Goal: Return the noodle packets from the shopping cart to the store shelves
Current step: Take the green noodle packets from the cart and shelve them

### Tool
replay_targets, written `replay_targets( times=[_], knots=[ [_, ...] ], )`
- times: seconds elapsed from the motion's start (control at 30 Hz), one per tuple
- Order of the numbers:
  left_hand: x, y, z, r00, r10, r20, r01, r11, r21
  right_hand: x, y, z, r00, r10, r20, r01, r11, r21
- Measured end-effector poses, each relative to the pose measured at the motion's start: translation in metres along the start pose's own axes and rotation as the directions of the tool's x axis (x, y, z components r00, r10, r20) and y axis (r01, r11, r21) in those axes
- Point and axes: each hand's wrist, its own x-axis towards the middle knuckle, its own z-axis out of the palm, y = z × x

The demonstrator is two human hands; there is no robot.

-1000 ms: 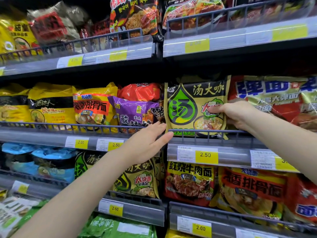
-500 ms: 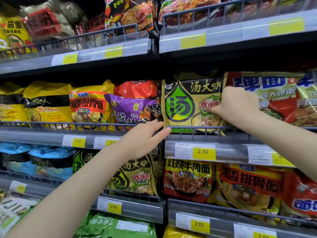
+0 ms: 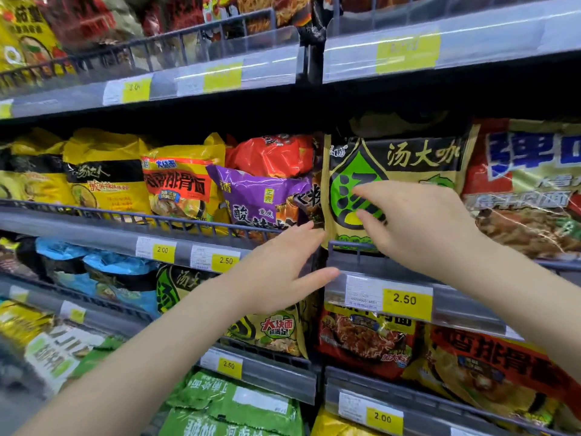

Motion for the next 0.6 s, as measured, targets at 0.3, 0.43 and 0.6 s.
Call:
replay_targets(
  times=[0.3,0.43,0.6],
  knots=[
    [0.003,0.008,-0.073,0.969,-0.002,0.248,-0.007,0.999,0.036,0.044,-0.019,-0.049,0.955,-0.012,0.297,-0.019,0.994,0.103],
    [-0.009,0.006,-0.132,0.949,-0.05,0.312,0.015,0.993,0.113,0.065,-0.023,-0.086,0.888,-0.07,0.454,0.009,0.991,0.135],
    [-0.024,0.007,-0.219,0.924,-0.156,0.348,0.11,0.983,0.147,0.097,-0.02,-0.147,0.799,-0.128,0.587,0.008,0.979,0.201]
  ],
)
